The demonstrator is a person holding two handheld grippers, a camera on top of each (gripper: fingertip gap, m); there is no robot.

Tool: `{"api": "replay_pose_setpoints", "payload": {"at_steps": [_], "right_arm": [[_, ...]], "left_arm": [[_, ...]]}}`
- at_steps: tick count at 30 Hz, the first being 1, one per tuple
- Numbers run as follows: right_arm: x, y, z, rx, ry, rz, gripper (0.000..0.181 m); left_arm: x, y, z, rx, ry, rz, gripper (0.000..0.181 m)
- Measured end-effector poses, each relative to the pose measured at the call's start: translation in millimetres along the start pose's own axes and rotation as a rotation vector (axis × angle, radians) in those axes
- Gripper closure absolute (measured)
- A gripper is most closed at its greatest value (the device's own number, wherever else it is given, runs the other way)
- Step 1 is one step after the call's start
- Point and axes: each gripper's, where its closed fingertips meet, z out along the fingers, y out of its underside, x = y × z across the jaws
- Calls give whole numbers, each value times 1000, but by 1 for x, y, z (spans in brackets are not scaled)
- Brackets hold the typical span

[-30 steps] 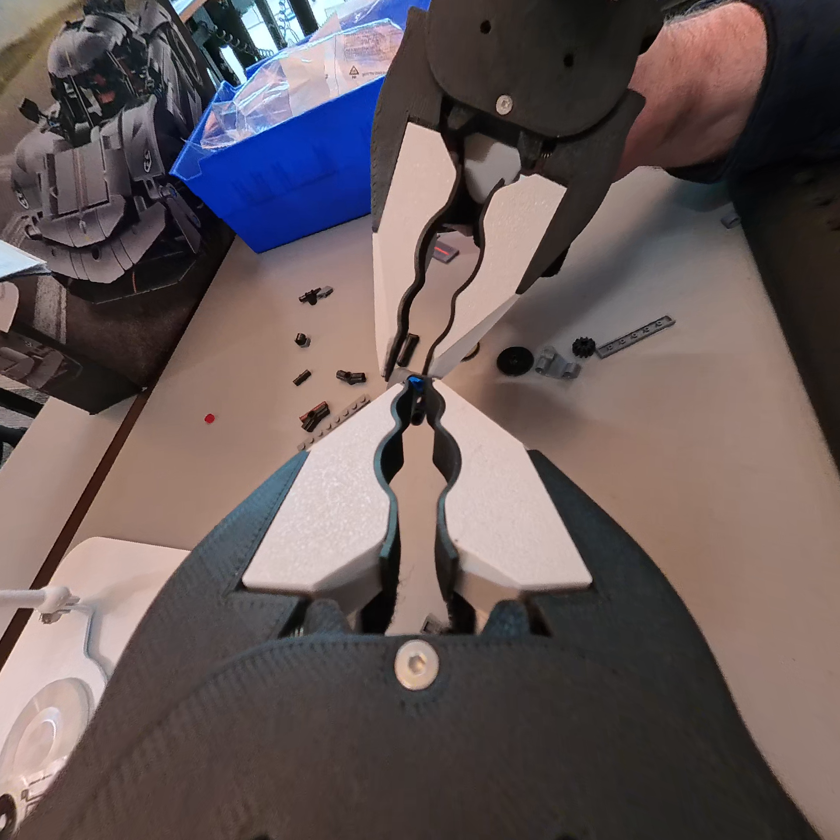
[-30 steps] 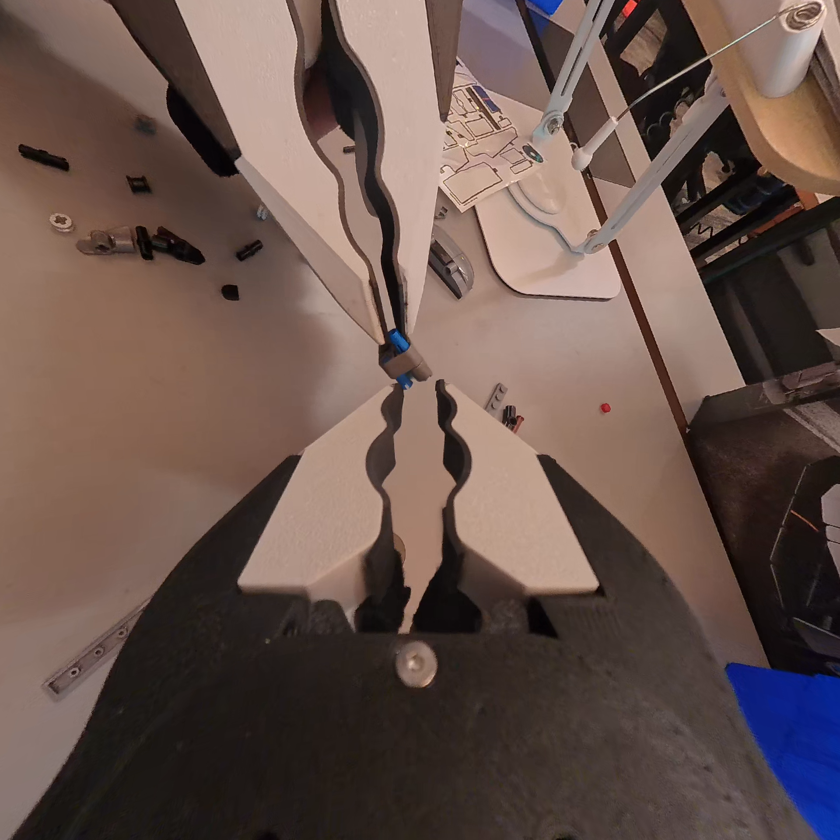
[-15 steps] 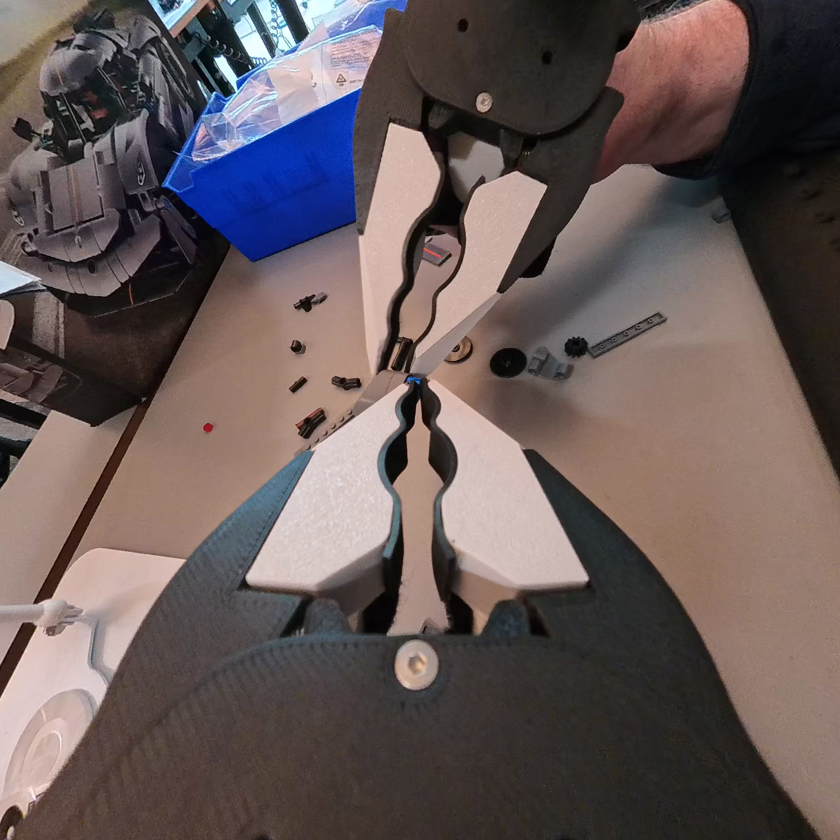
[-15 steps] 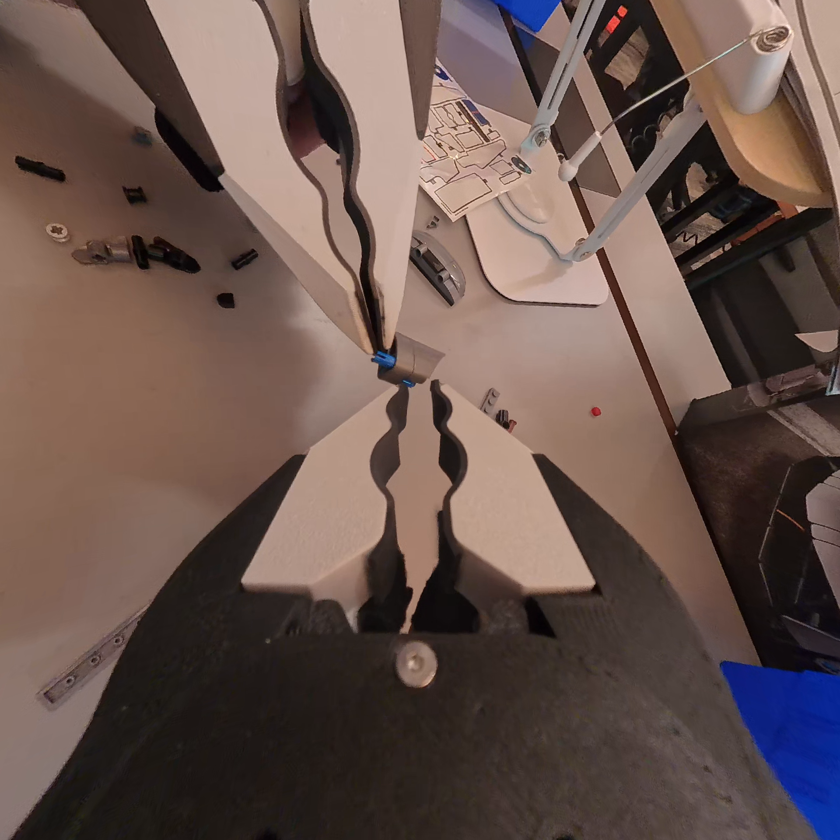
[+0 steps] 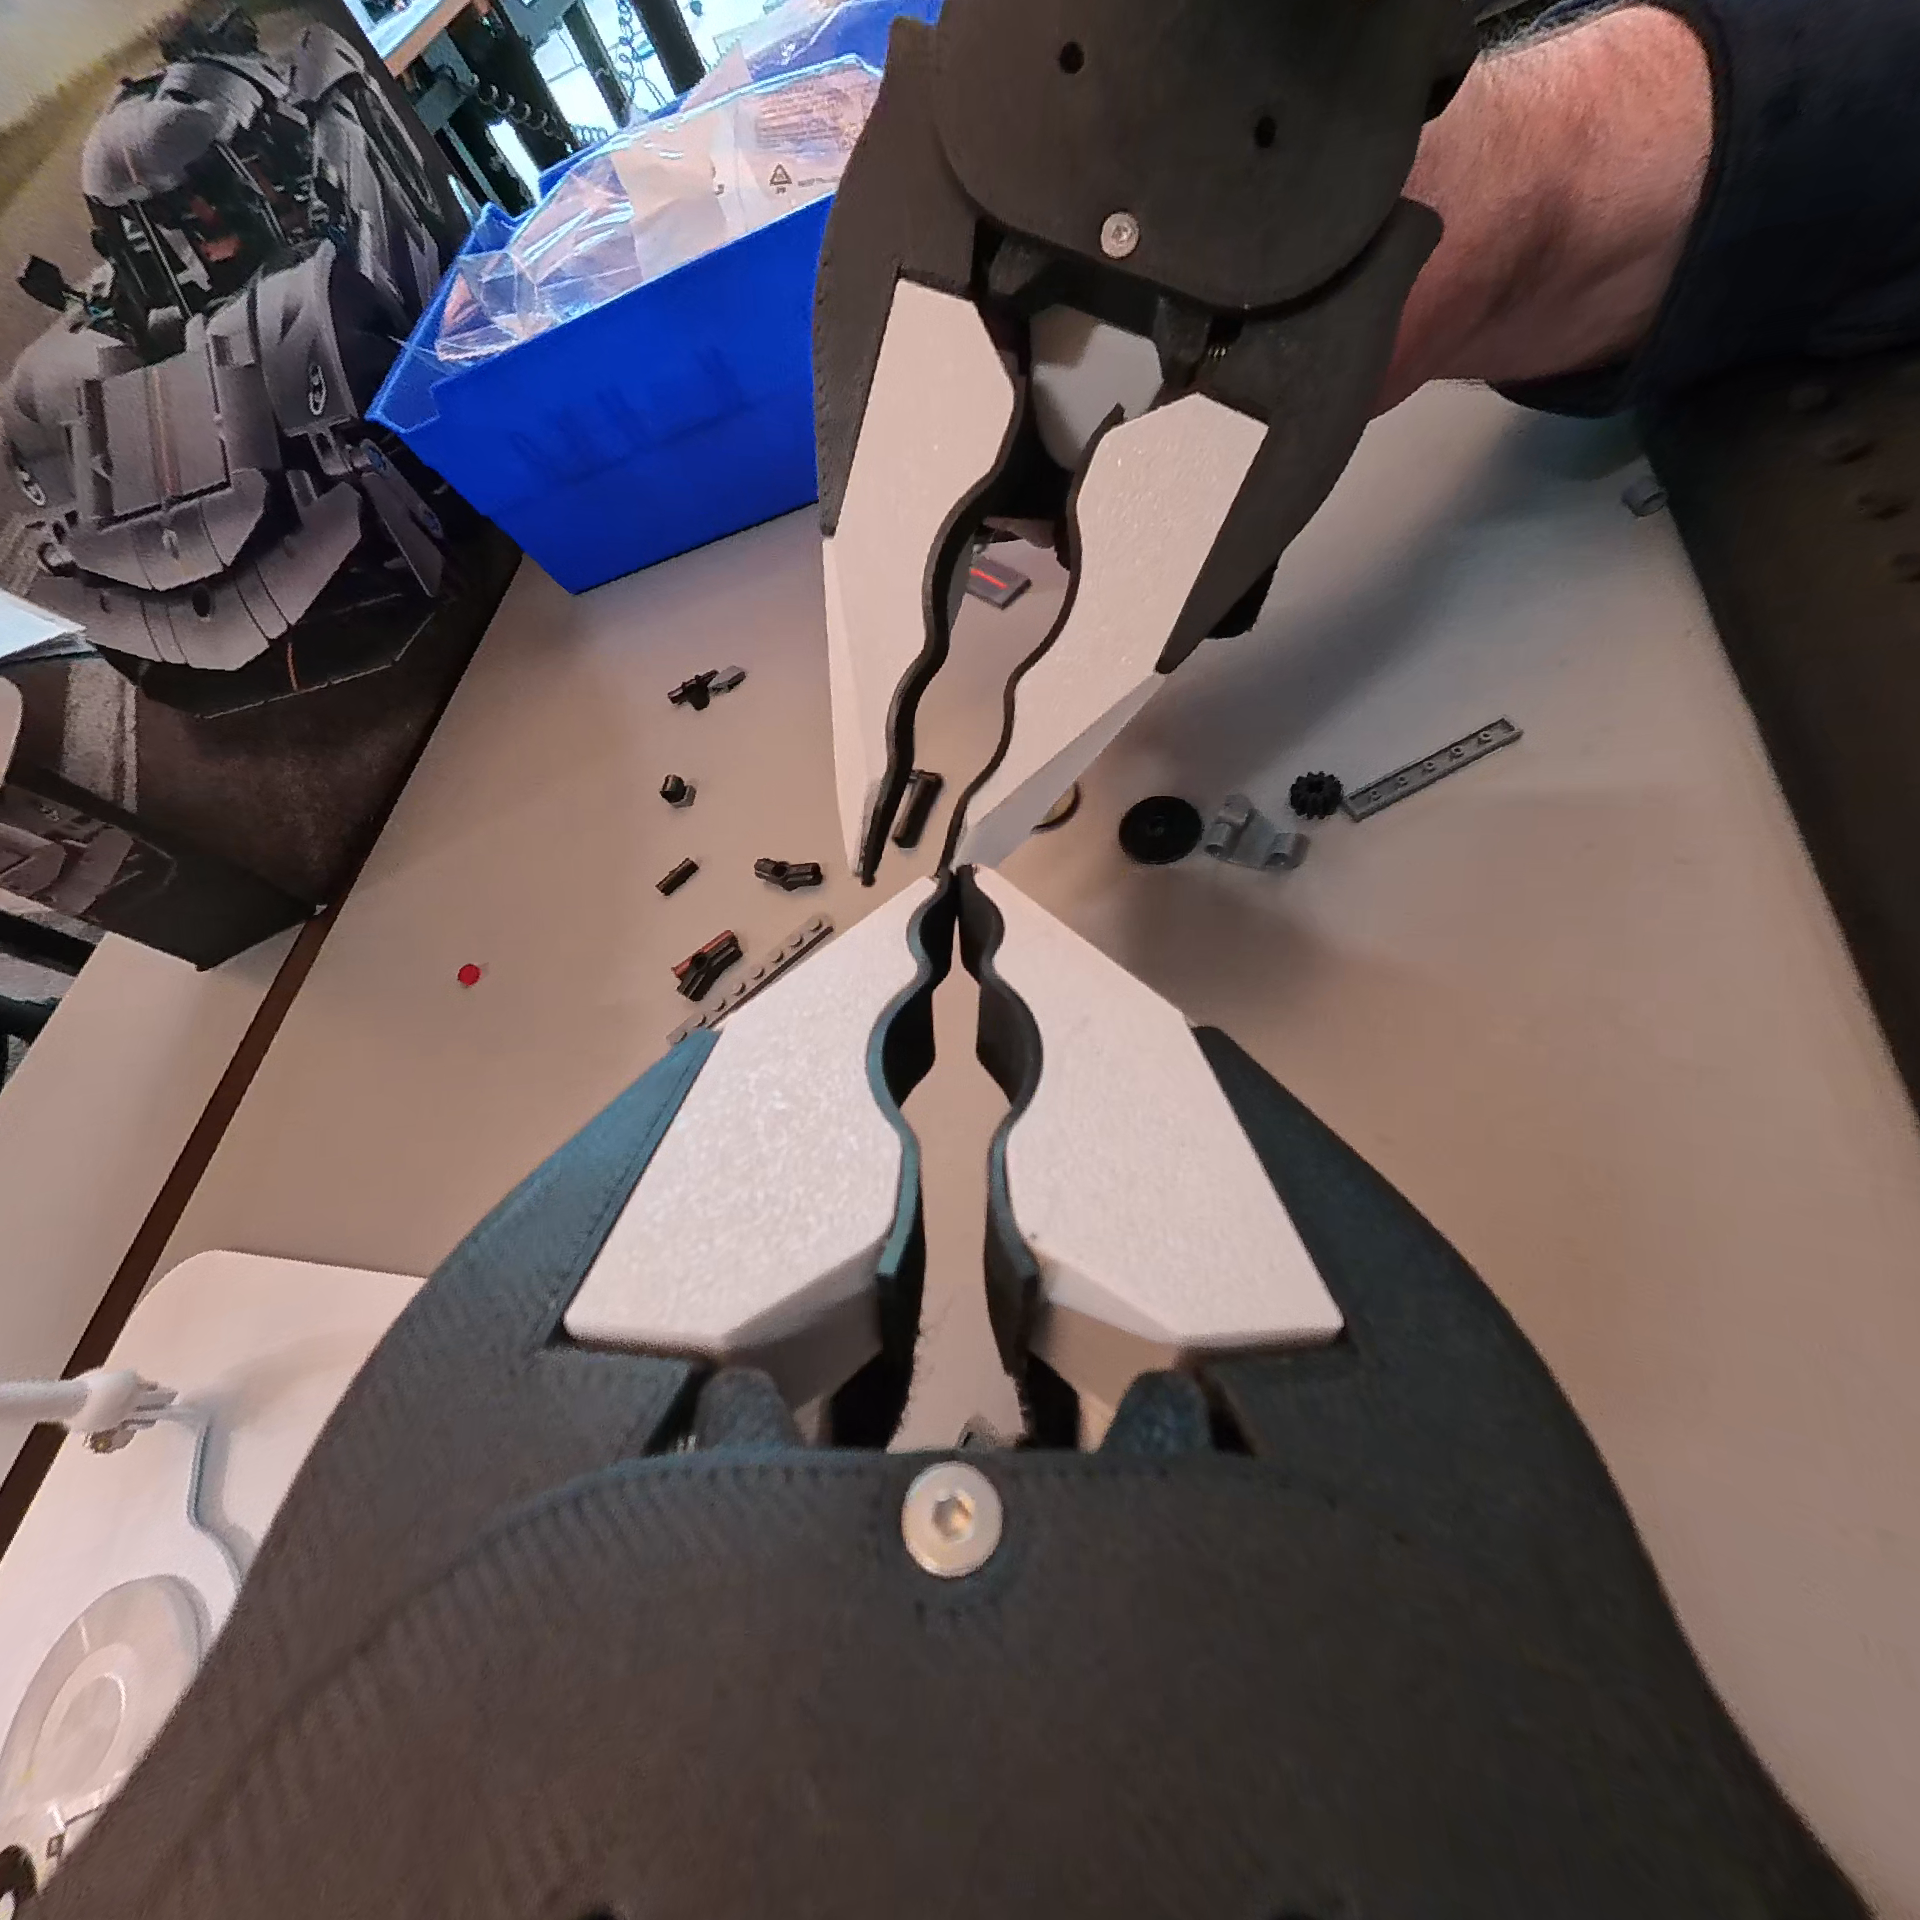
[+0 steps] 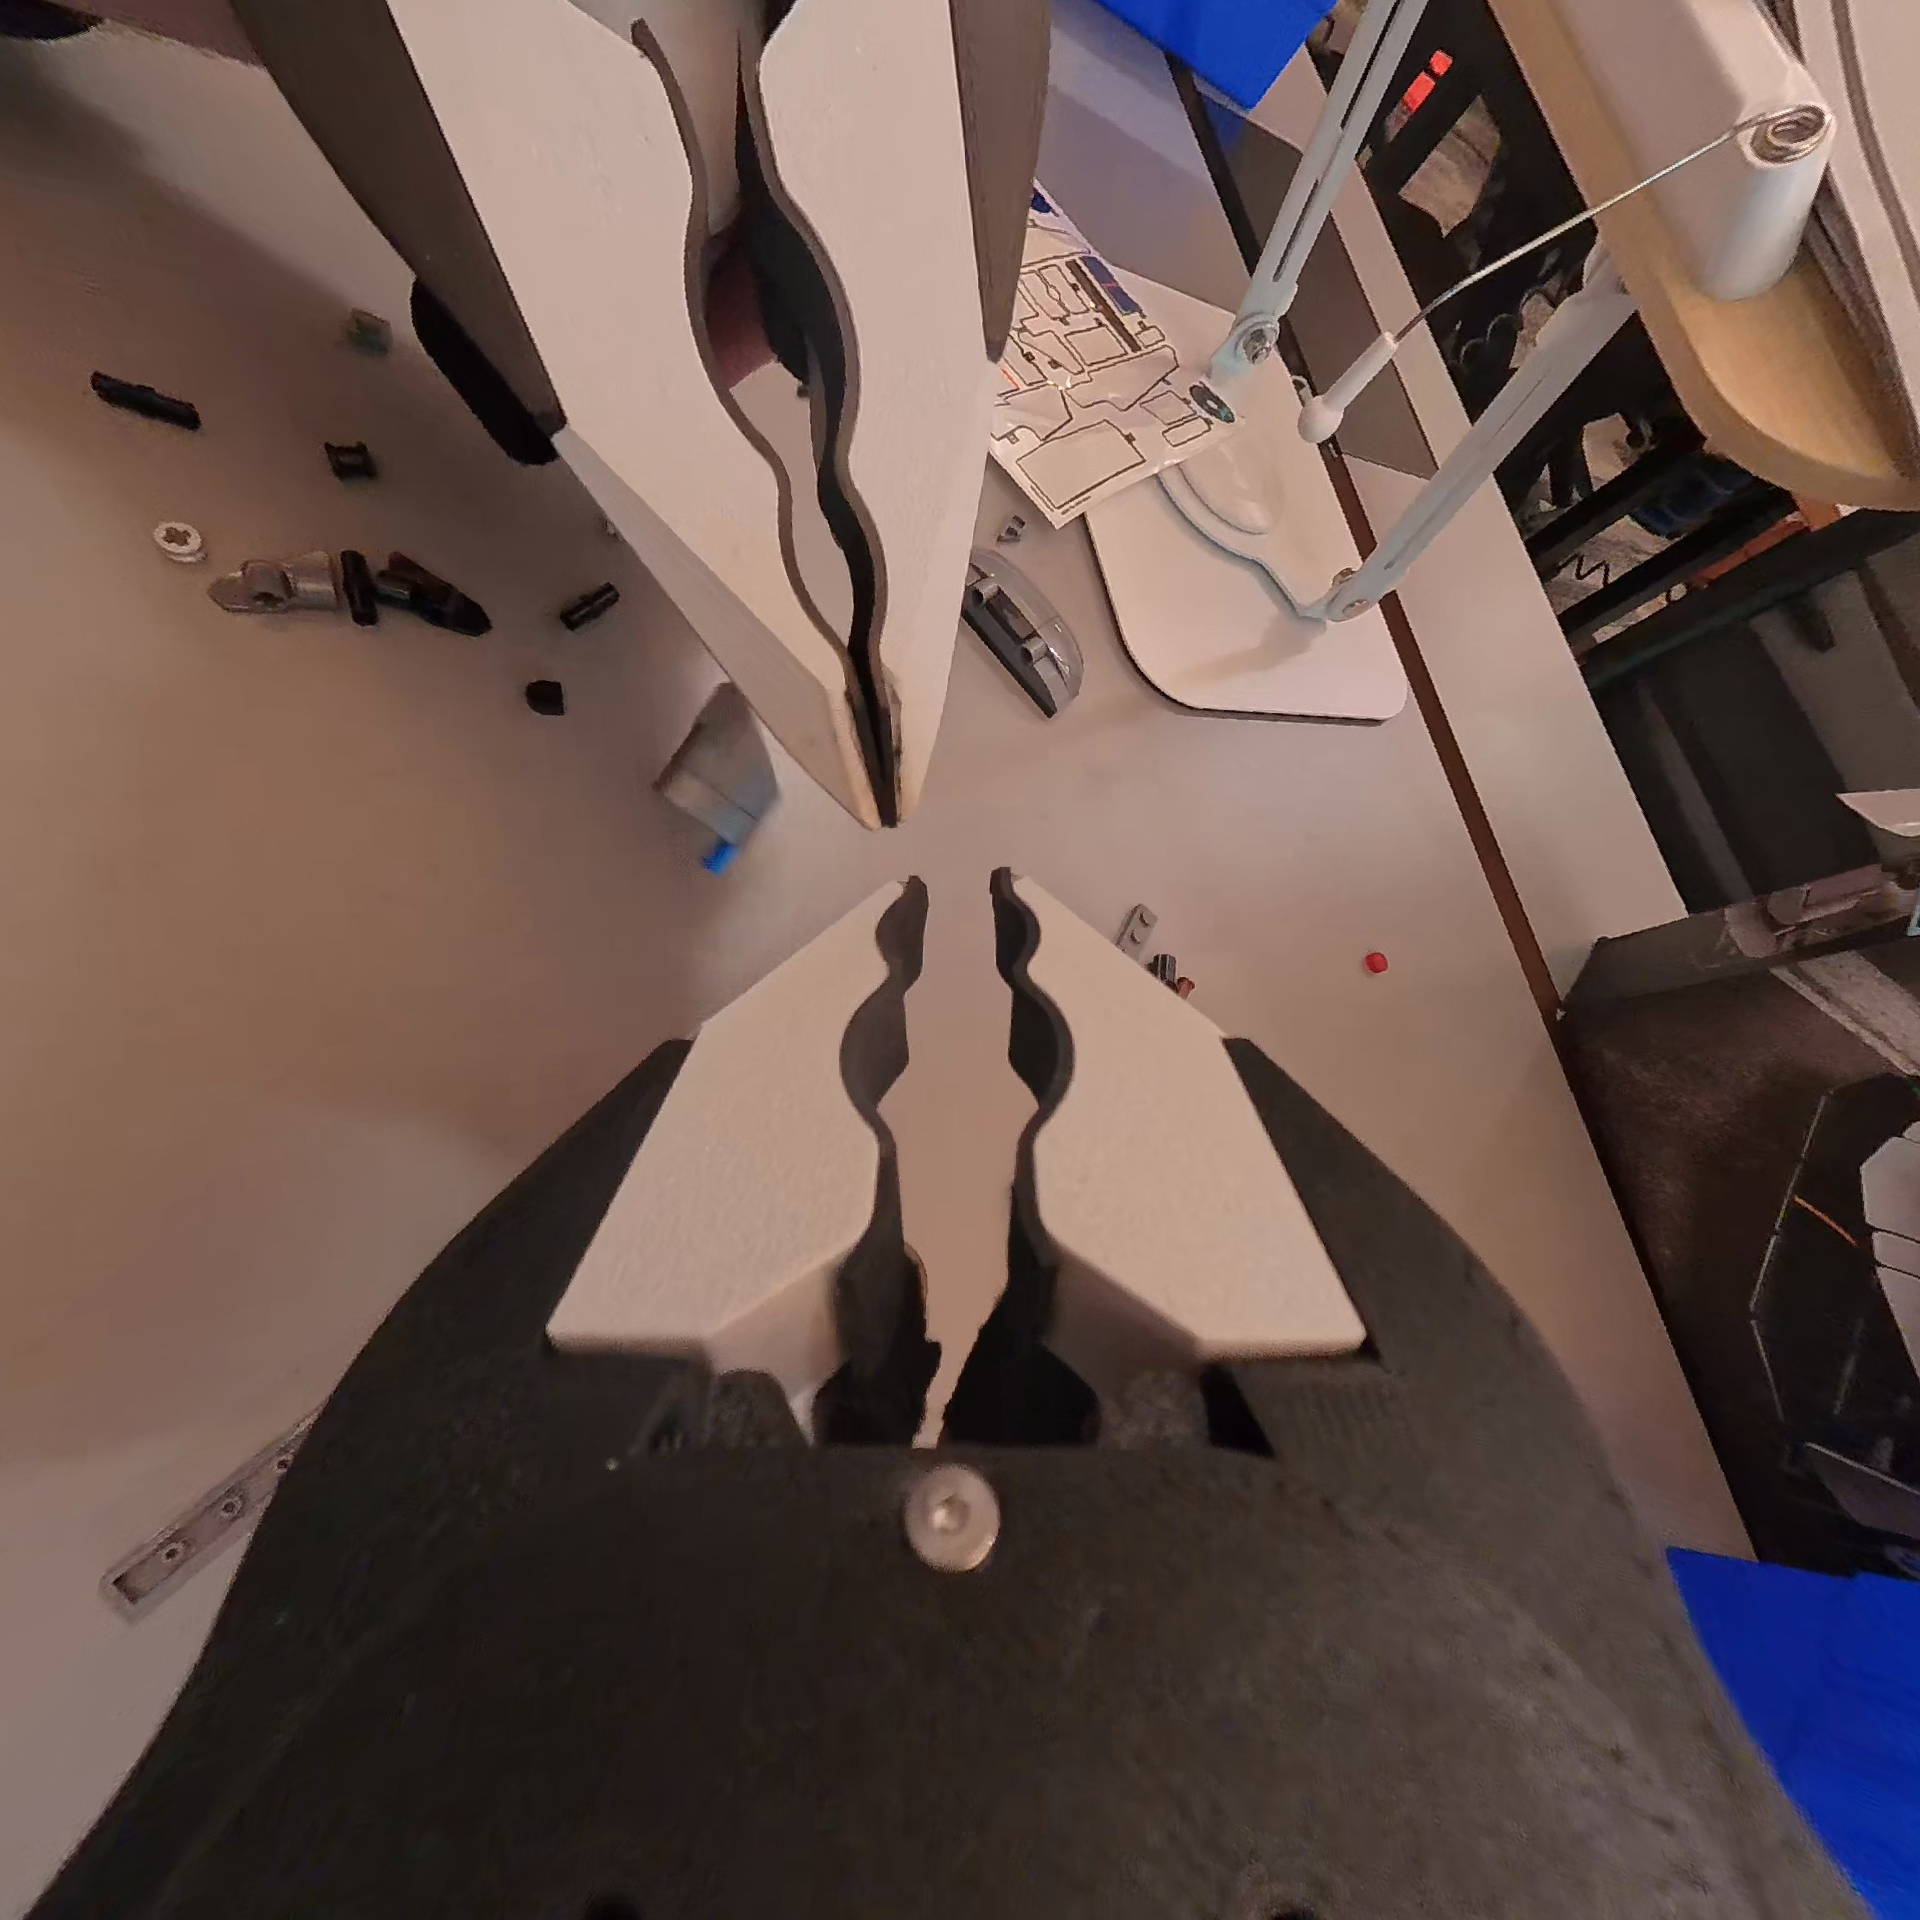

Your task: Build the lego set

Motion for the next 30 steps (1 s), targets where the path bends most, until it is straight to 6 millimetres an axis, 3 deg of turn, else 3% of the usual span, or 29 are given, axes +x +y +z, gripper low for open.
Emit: {"api": "replay_pose_setpoints", "payload": {"at_steps": [4,10,13,17,21,24,25,30], "right_arm": [[6,3,-2,-8,19,16,170],[12,6,-3,-19,36,47,170],[10,6,-2,-22,30,43,170],[9,8,-1,-29,22,42,170],[7,8,0,-32,13,38,170],[5,8,1,-33,9,33,170],[5,8,1,-32,8,33,170],[4,7,1,-30,4,32,170]], "left_arm": [[-7,4,-4,-14,-19,-15,181],[-14,30,-17,-166,2,-36,174],[-4,41,-30,-219,83,-51,170],[26,63,-45,-347,247,-68,159],[49,85,-40,-469,342,-59,145],[58,97,-35,-530,373,-55,148],[56,95,-33,-522,365,-59,154],[52,97,-32,-526,341,-40,155]]}}
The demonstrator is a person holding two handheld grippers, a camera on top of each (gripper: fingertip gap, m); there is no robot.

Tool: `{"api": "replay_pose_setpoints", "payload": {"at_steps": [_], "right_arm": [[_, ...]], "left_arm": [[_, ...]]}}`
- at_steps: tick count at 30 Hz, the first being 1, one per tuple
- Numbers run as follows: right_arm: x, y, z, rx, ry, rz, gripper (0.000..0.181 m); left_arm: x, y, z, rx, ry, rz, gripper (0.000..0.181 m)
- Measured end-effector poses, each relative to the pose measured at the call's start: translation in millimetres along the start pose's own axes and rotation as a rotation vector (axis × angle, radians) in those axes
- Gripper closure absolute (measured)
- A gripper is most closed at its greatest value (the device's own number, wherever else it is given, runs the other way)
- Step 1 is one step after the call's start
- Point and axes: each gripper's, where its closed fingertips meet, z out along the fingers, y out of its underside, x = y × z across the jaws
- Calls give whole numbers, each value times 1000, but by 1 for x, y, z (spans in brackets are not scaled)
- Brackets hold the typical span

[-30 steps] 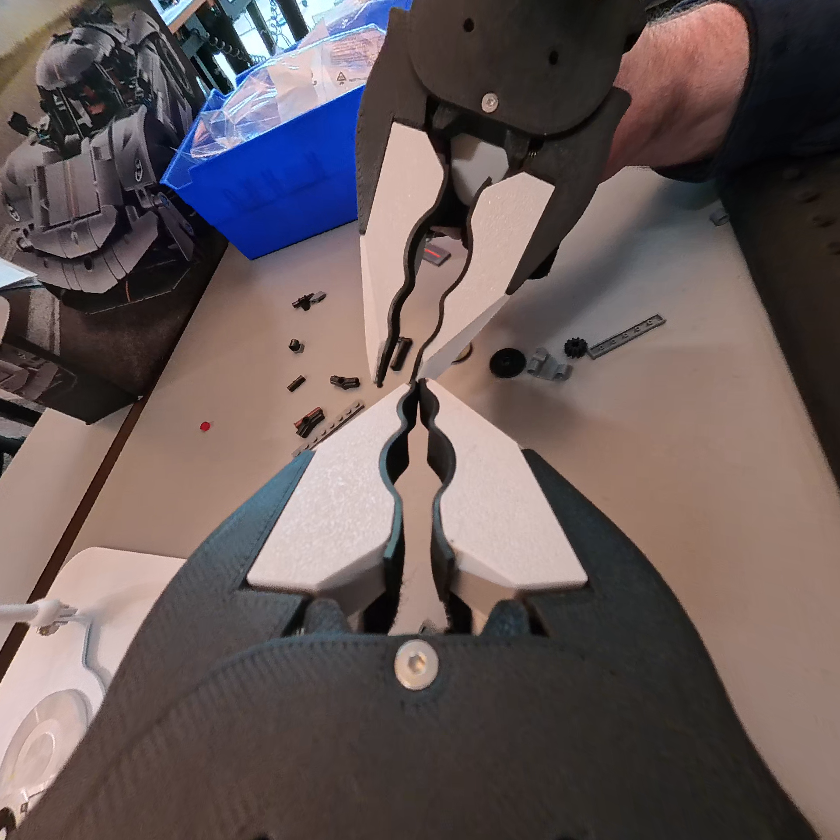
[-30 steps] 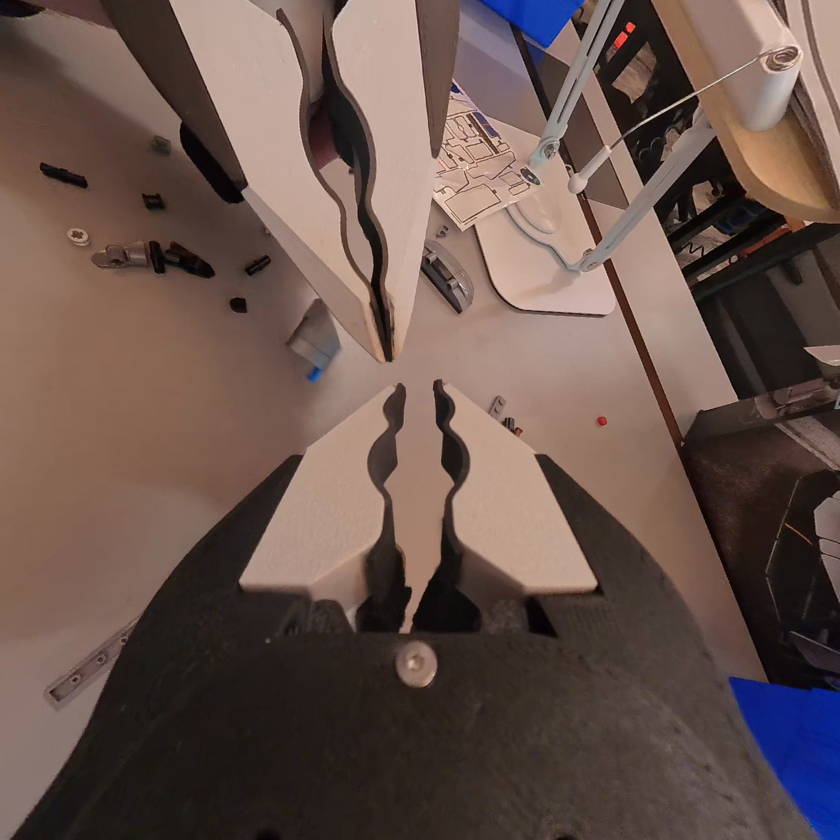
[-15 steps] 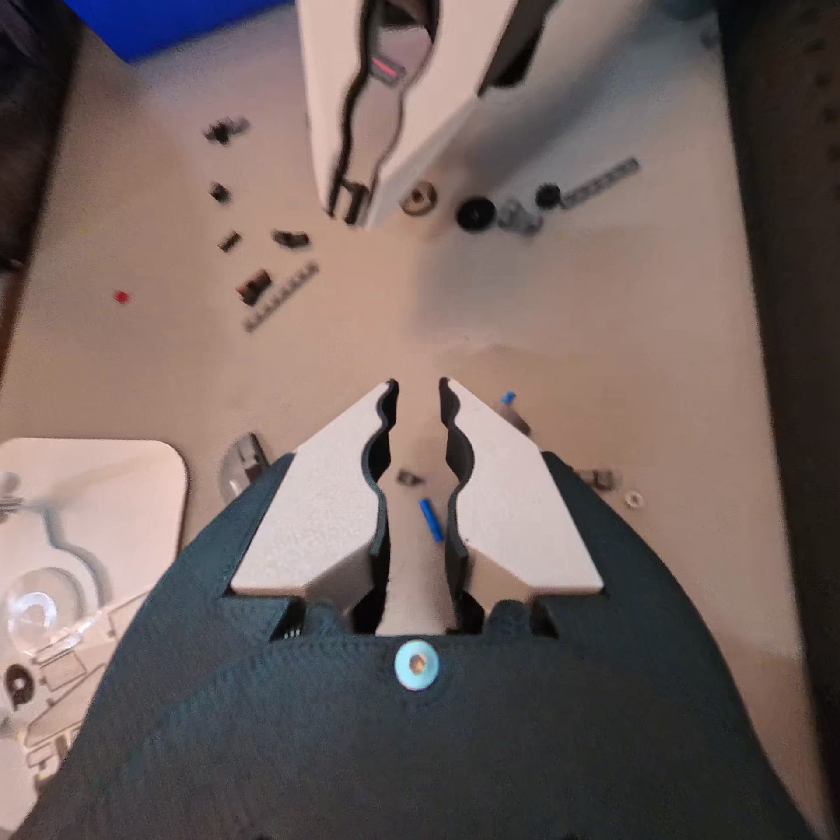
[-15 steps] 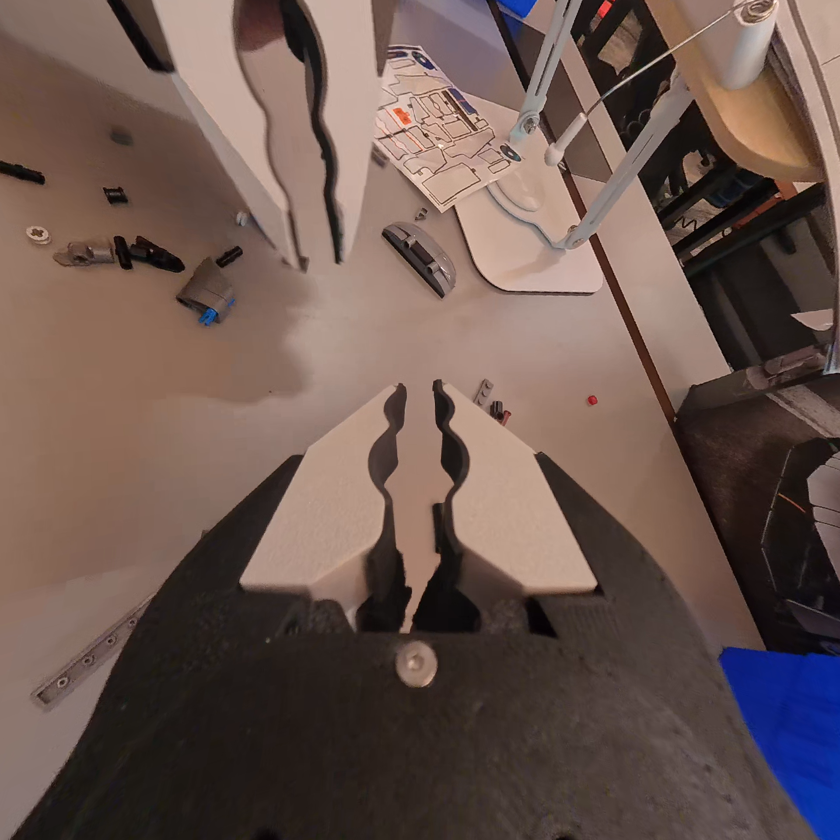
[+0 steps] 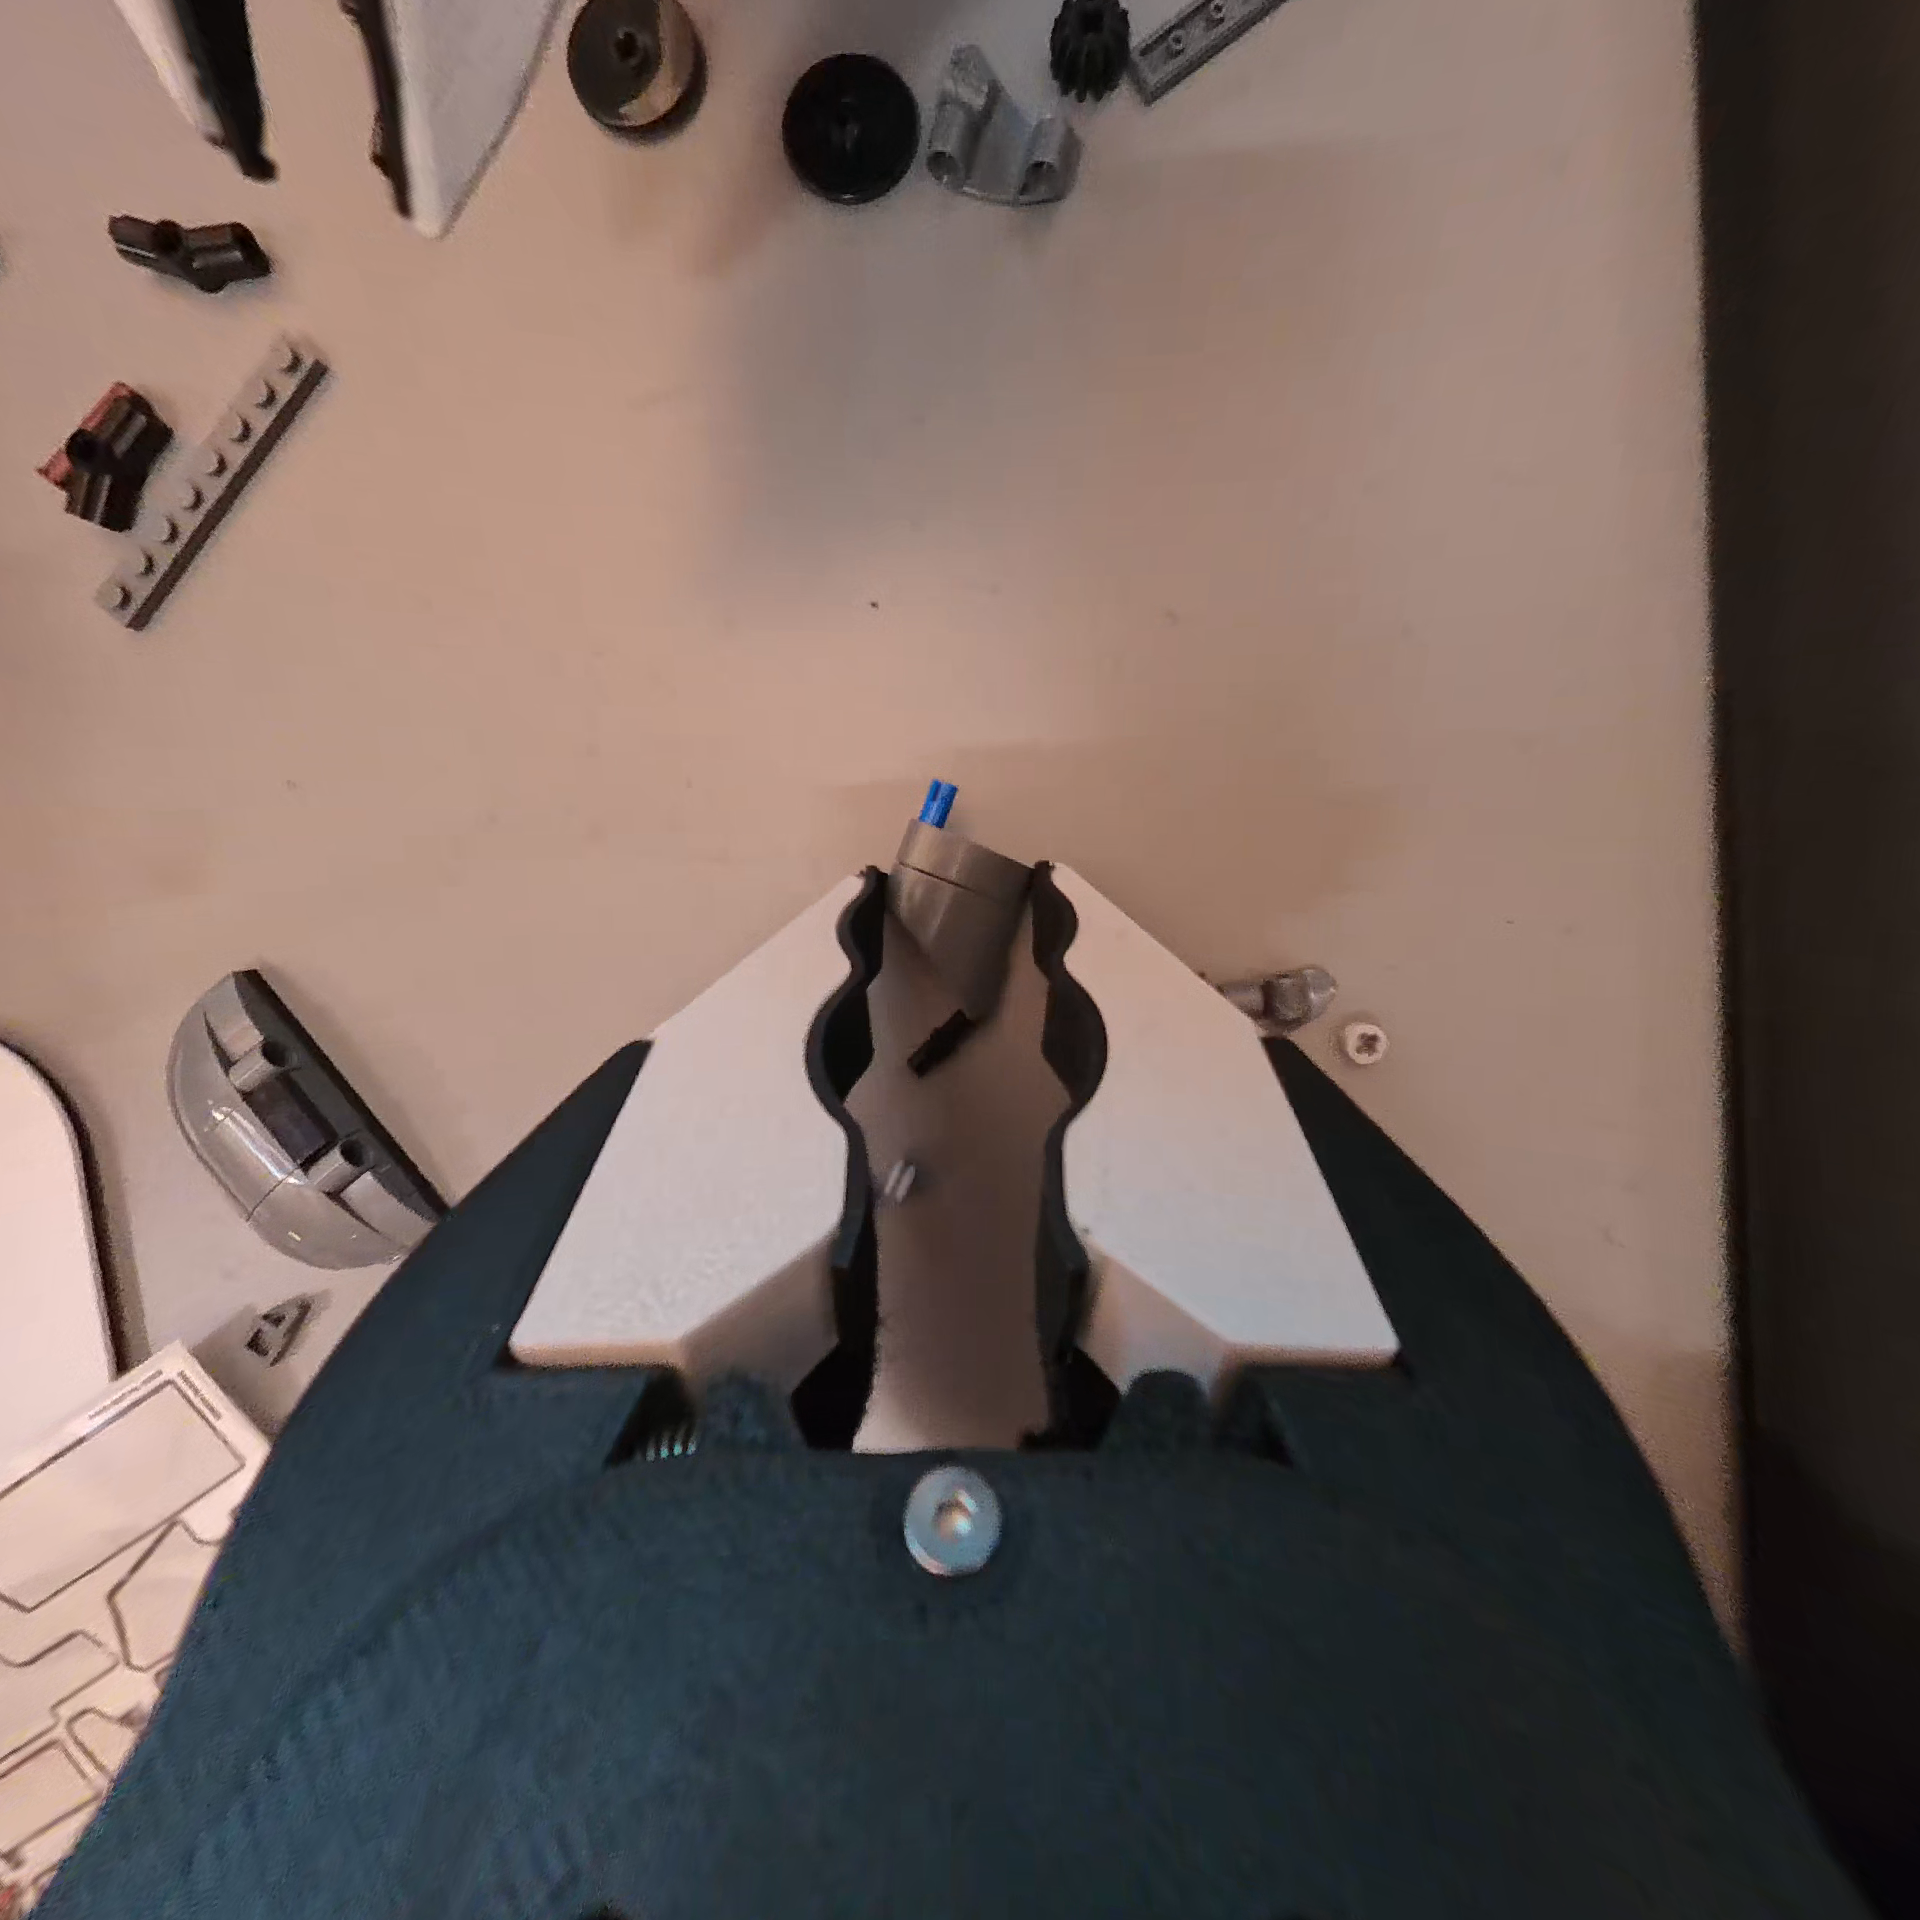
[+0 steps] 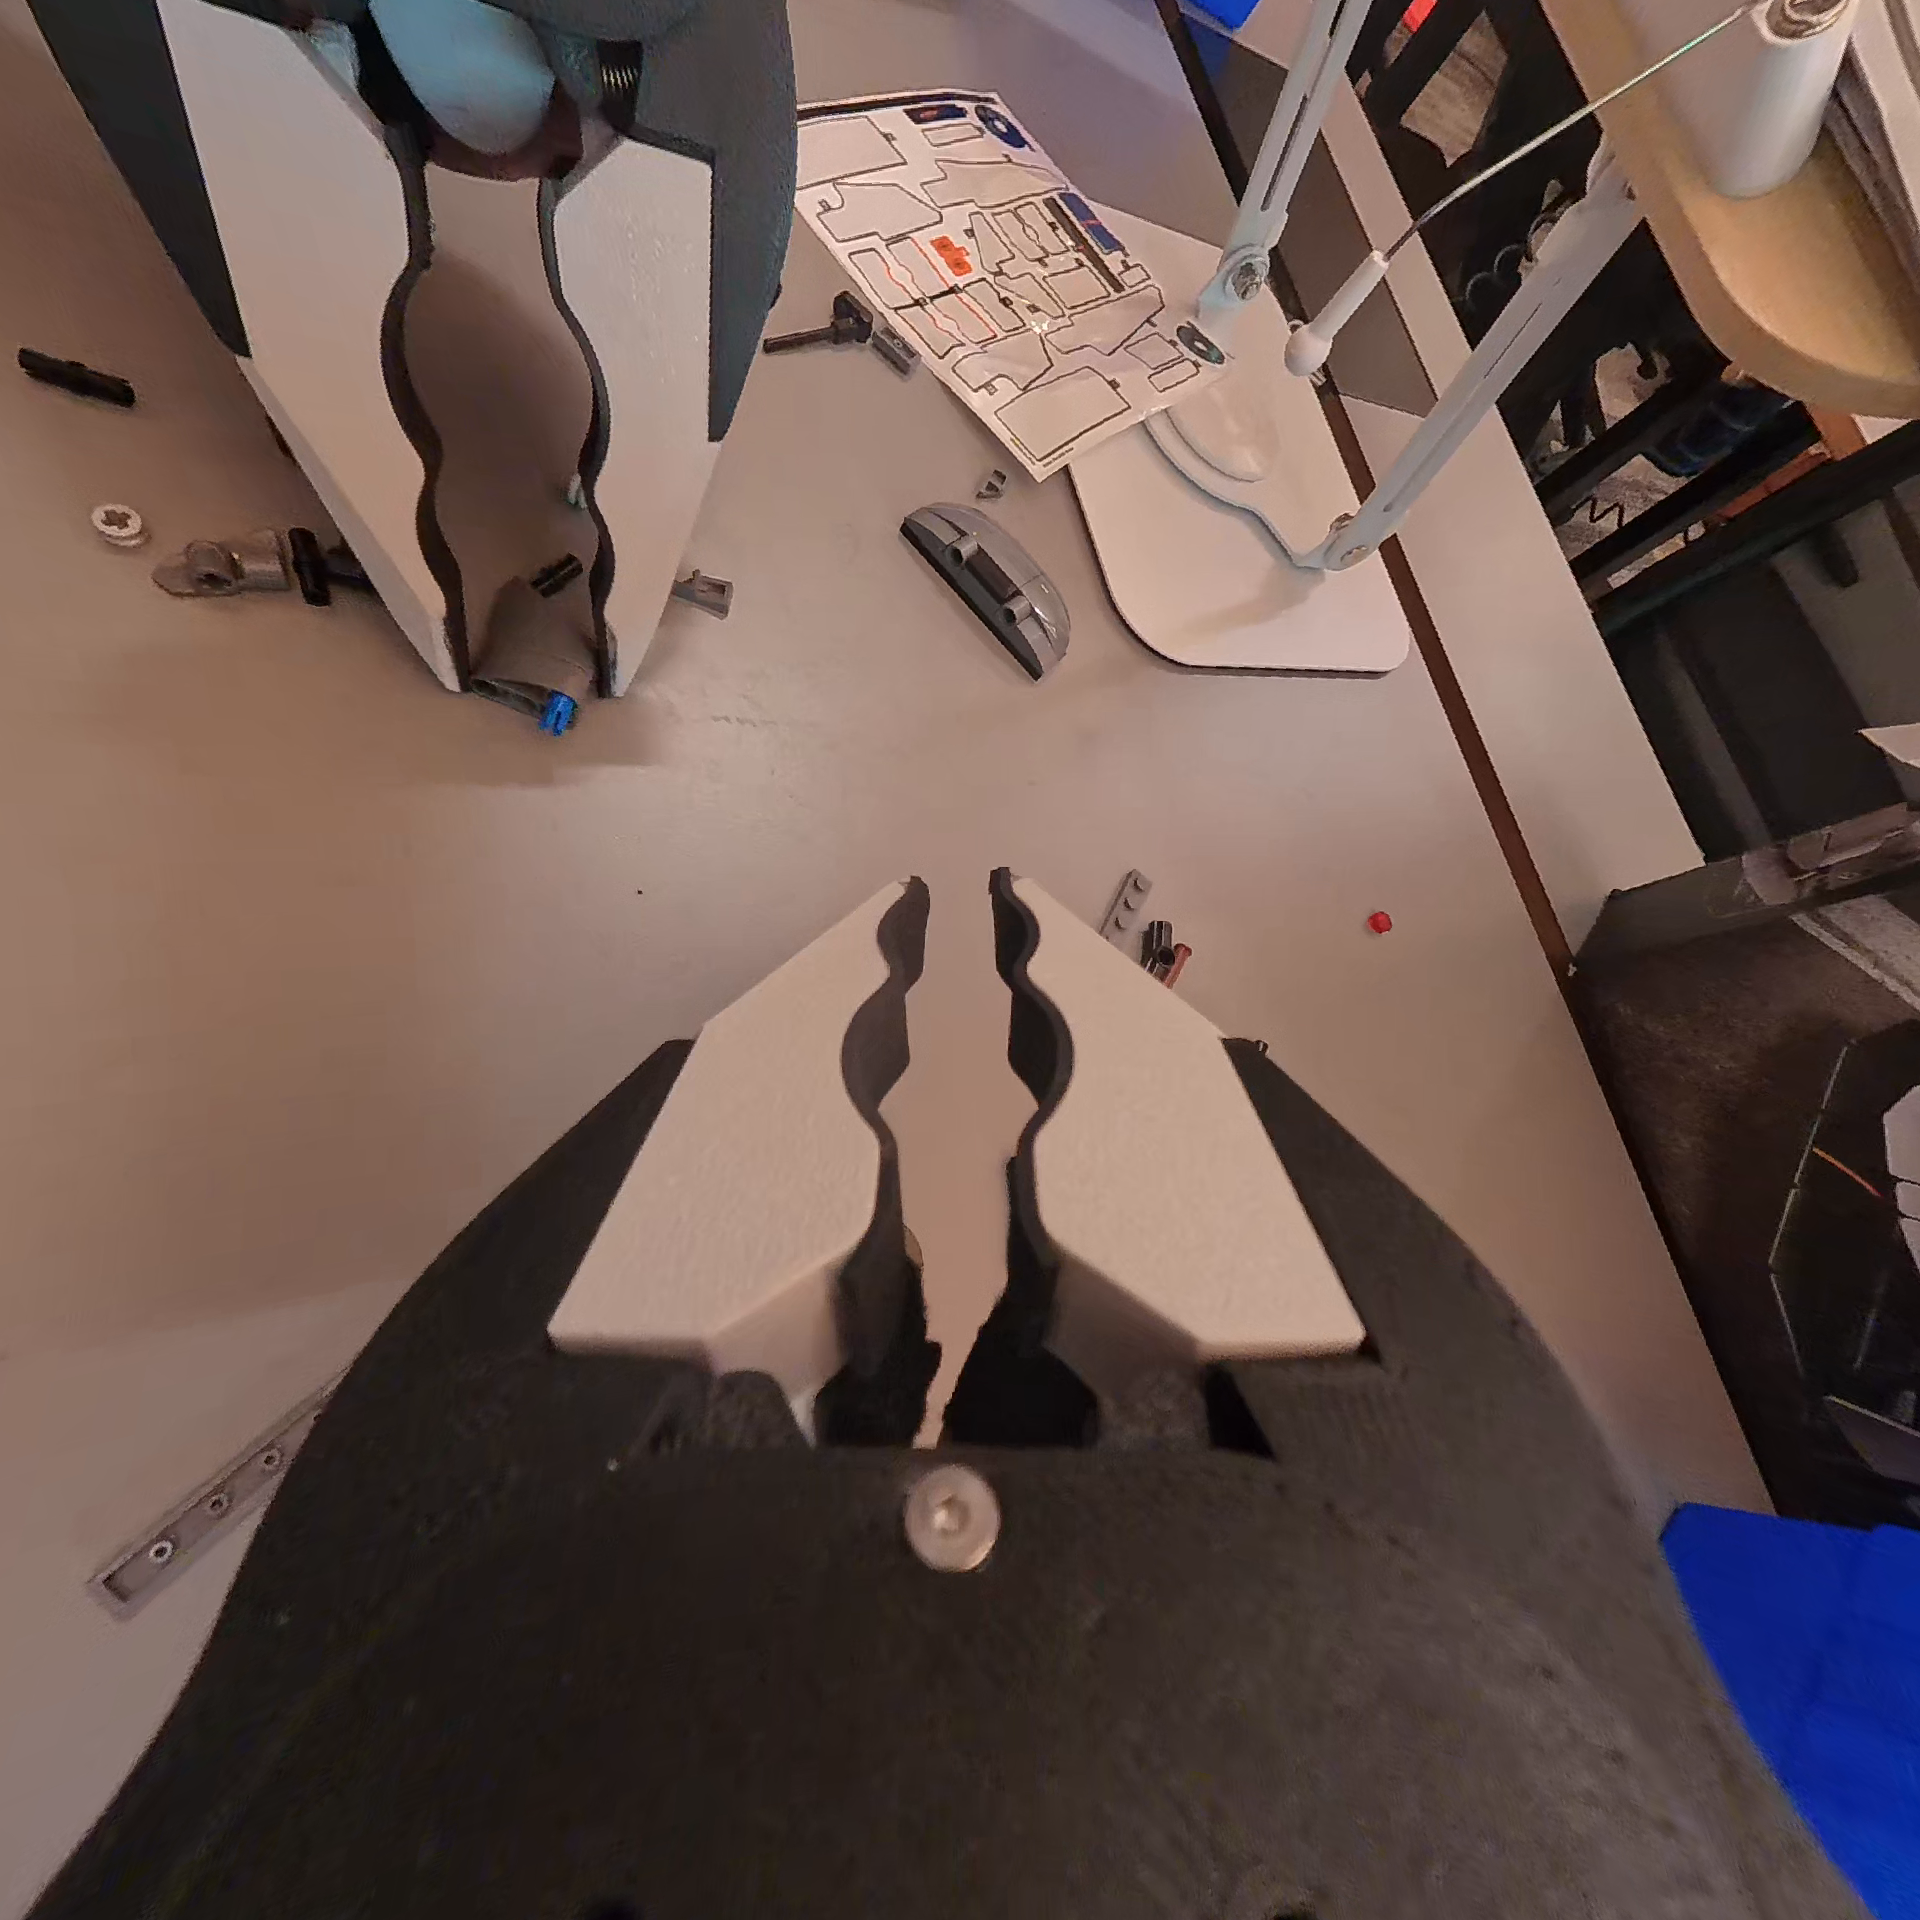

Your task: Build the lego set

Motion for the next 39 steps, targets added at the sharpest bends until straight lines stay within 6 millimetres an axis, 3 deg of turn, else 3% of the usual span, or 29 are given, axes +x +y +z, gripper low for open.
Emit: {"api": "replay_pose_setpoints", "payload": {"at_steps": [4,12,17,23,27,39], "right_arm": [[-3,-2,1,6,-13,-2,170],[-5,-3,1,14,-25,1,169],[-9,-5,3,23,-42,9,169],[-22,-14,5,67,-119,69,164],[-24,-21,3,117,-167,147,159],[-21,-40,-12,295,-363,444,150]], "left_arm": [[-12,-4,-3,35,-55,-8,155],[-49,-9,-29,139,-222,-97,155],[-64,-25,-43,238,-321,-103,155],[-60,-64,-50,415,-334,-95,155],[-55,-79,-46,419,-397,0,155],[-62,-85,-49,311,-630,187,155]]}}
